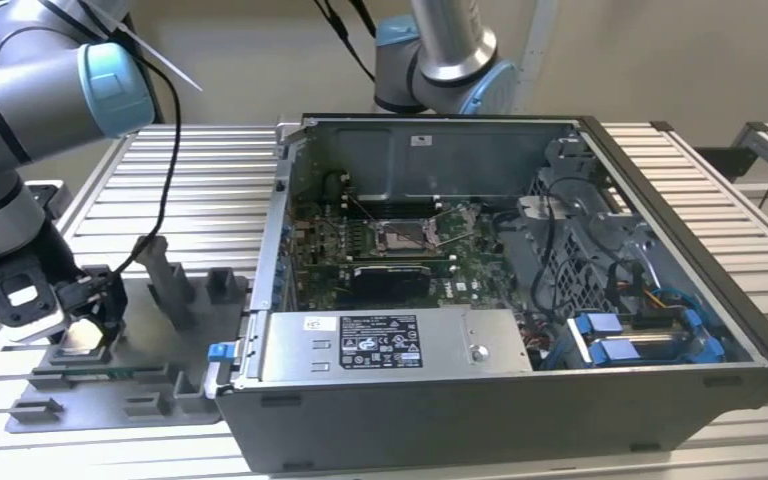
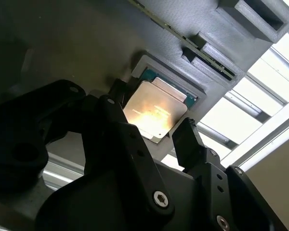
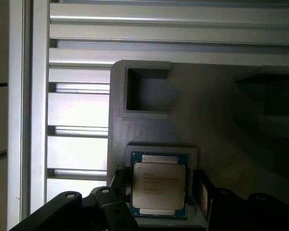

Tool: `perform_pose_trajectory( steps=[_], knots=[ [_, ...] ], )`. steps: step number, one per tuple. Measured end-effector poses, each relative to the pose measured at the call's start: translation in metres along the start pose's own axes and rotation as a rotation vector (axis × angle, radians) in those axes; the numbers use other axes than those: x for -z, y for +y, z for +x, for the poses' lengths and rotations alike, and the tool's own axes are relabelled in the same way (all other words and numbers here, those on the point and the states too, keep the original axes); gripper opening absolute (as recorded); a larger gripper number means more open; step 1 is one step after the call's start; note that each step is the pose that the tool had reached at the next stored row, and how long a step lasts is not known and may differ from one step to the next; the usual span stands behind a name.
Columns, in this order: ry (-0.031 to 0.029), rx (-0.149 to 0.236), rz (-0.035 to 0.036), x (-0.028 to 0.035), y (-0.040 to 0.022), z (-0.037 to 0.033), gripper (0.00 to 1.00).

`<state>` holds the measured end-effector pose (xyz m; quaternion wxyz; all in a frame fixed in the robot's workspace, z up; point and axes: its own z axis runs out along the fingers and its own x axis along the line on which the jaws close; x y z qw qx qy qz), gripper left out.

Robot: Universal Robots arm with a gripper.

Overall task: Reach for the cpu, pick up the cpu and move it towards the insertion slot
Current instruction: 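Pick up the cpu and move it towards the insertion slot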

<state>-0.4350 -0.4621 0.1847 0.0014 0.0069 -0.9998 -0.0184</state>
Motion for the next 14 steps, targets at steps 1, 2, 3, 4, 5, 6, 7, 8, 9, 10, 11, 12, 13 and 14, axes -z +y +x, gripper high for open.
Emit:
perform_pose_trajectory(
  steps=[1,2,3,4,5,6,7,8,9,10,11,12,13,14],
  knots=[
    [0.0,0.0,0.0,0.0,0.0,0.0,1.0],
    [0.0,0.0,0.0,0.0001,0.0,0.0,0.0],
    [0.0,0.0,0.0,0.0001,0.0,0.0,0.0],
    [0.0001,0.0,0.0001,0.0001,0.0,0.0,0.0],
    [0.0001,0.0,0.0001,0.0002,0.0,0.0,0.0],
    [0.0,0.0,0.0,0.0002,0.0,0.0,0.0],
    [0.0,0.0,0.0,0.0002,0.0,0.0,0.0],
    [-0.0001,0.0,0.0,0.0002,0.0,0.0,0.0],
    [0.0,0.0,0.0,0.0002,0.0,0.0,0.0],
    [0.0,0.0,0.0,0.0002,0.0,0.0,0.0],
    [0.0,0.0,0.0,0.0003,0.0,0.0,0.0],
    [0.0,0.0,0.0,0.0003,0.0,0.0,0.0],
    [0.0,0.0,0.0,0.0003,0.0,0.0,0.0],
    [0.0,0.0,0.0,0.0003,0.0,0.0,0.0]
  ],
)
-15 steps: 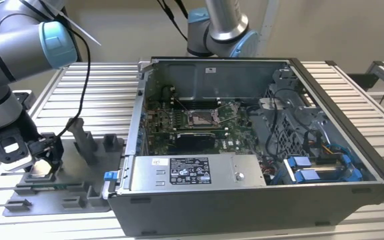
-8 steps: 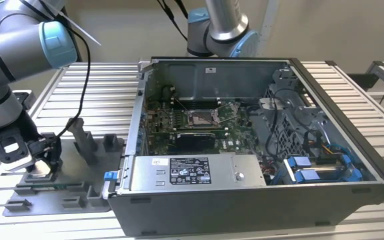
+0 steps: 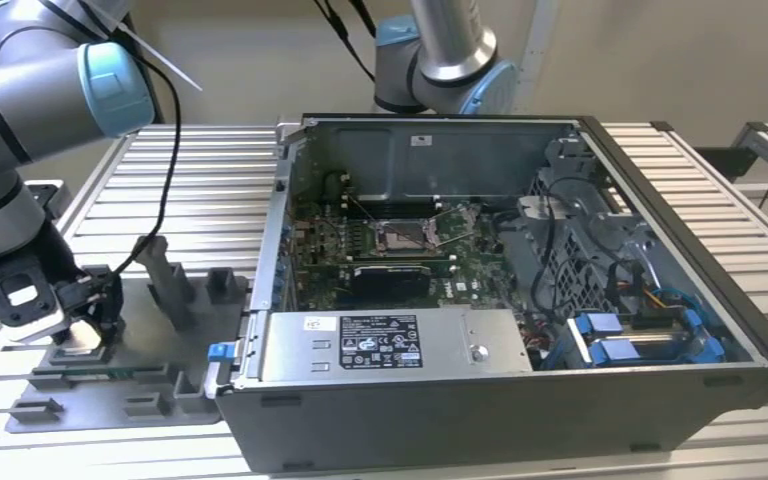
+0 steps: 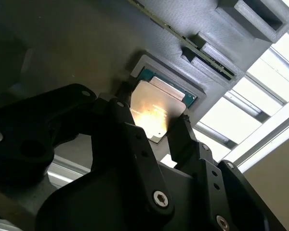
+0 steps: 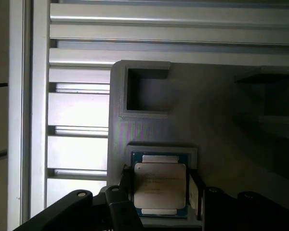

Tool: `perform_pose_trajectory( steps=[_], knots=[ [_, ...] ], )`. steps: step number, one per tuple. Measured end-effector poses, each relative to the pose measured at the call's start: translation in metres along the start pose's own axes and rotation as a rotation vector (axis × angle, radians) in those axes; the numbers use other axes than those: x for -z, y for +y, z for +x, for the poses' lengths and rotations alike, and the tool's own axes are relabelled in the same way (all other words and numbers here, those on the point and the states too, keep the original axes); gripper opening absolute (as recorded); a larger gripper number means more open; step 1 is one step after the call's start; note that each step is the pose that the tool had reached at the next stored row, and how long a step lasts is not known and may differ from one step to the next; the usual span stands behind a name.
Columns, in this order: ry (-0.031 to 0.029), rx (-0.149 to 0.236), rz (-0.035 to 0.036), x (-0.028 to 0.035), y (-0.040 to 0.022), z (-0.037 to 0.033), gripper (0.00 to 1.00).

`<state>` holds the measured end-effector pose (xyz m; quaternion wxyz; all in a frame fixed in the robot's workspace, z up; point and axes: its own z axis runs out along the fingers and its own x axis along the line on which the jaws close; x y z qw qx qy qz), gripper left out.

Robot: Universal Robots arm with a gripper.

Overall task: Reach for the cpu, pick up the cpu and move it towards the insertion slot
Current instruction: 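Pick up the cpu and move it towards the insertion slot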

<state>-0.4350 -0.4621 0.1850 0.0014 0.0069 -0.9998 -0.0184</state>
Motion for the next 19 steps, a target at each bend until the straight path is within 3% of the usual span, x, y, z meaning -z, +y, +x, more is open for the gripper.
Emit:
perform_pose_trajectory(
  steps=[5,19],
  knots=[
    [0.0001,0.0,0.0001,0.0032,0.0001,0.0001,0.0],
    [0.0001,0.0,0.0,0.0244,0.0009,0.0001,0.0]
  ],
)
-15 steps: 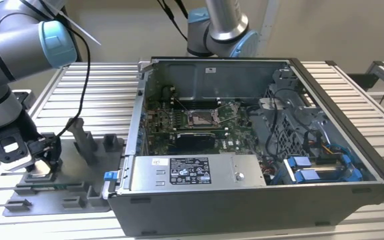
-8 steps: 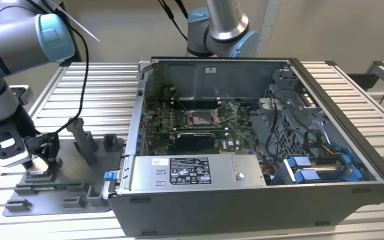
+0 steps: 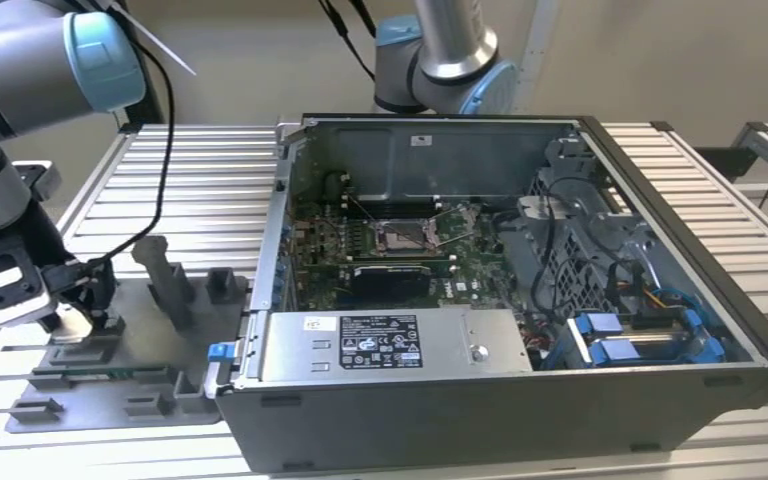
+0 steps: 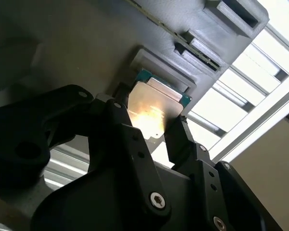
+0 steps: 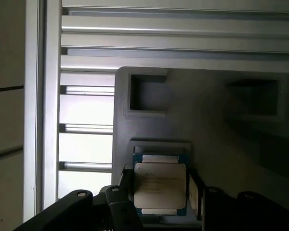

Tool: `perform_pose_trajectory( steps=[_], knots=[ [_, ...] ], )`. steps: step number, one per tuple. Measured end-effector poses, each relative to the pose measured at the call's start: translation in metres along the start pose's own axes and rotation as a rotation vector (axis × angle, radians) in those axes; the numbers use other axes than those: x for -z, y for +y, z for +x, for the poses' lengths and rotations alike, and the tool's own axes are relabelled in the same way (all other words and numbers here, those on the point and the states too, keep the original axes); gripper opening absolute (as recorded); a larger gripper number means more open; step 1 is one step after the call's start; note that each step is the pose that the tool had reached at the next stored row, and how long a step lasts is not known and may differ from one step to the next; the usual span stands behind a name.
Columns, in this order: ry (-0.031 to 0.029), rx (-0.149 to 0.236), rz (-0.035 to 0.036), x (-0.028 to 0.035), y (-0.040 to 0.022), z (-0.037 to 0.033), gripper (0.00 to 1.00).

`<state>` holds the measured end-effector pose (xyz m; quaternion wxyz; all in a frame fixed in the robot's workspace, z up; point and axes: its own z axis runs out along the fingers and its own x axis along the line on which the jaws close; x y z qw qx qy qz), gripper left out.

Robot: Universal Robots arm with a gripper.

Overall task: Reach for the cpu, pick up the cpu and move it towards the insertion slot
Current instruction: 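Pick up the cpu and move it towards the insertion slot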

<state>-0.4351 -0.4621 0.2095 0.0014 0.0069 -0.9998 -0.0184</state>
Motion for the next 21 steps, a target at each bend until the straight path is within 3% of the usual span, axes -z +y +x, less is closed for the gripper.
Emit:
perform_pose_trajectory(
  steps=[21],
  knots=[
    [0.0,0.0,0.0001,0.0318,0.0011,0.0001,0.0]
  ],
)
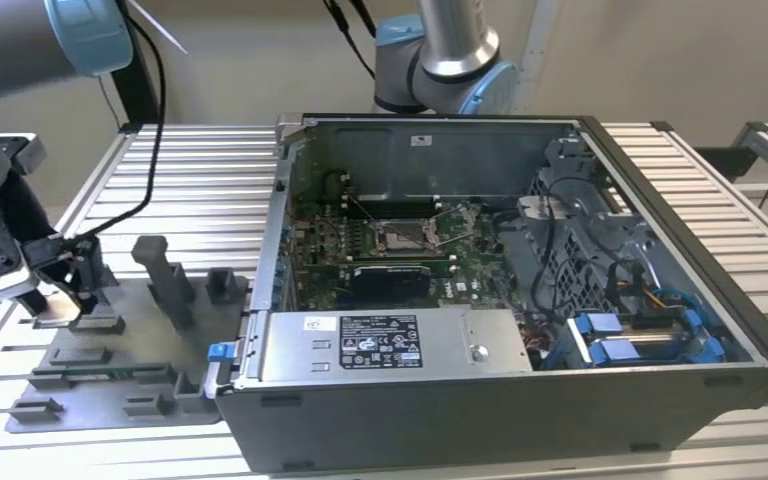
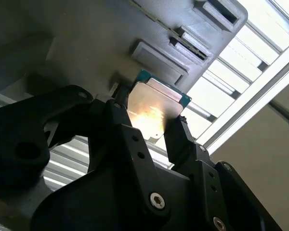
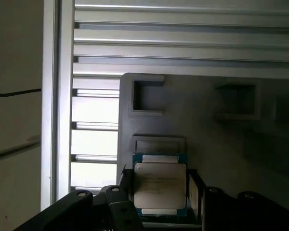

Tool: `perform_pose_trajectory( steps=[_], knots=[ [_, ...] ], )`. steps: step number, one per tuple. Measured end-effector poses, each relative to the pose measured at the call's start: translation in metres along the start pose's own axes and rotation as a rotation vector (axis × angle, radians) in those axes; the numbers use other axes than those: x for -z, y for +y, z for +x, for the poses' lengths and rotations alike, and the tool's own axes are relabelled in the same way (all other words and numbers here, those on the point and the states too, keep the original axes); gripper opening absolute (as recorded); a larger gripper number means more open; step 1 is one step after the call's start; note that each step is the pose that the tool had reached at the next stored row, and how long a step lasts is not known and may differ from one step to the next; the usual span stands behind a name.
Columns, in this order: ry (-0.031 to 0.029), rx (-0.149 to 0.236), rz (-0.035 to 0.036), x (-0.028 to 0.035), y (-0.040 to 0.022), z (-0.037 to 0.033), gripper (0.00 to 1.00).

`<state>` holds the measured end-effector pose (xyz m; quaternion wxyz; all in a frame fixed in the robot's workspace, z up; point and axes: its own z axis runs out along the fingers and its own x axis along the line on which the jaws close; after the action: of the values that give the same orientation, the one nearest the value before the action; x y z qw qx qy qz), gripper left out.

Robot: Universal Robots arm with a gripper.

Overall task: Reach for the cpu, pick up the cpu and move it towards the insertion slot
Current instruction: 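Pick up the cpu and move it towards the insertion slot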

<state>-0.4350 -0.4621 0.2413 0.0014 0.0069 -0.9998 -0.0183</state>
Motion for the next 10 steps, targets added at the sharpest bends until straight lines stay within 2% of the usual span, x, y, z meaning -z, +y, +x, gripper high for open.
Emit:
perform_pose_trajectory(
  steps=[10],
  knots=[
    [-0.0001,0.0,0.0,0.0102,0.0004,0.0,0.0]
  ],
)
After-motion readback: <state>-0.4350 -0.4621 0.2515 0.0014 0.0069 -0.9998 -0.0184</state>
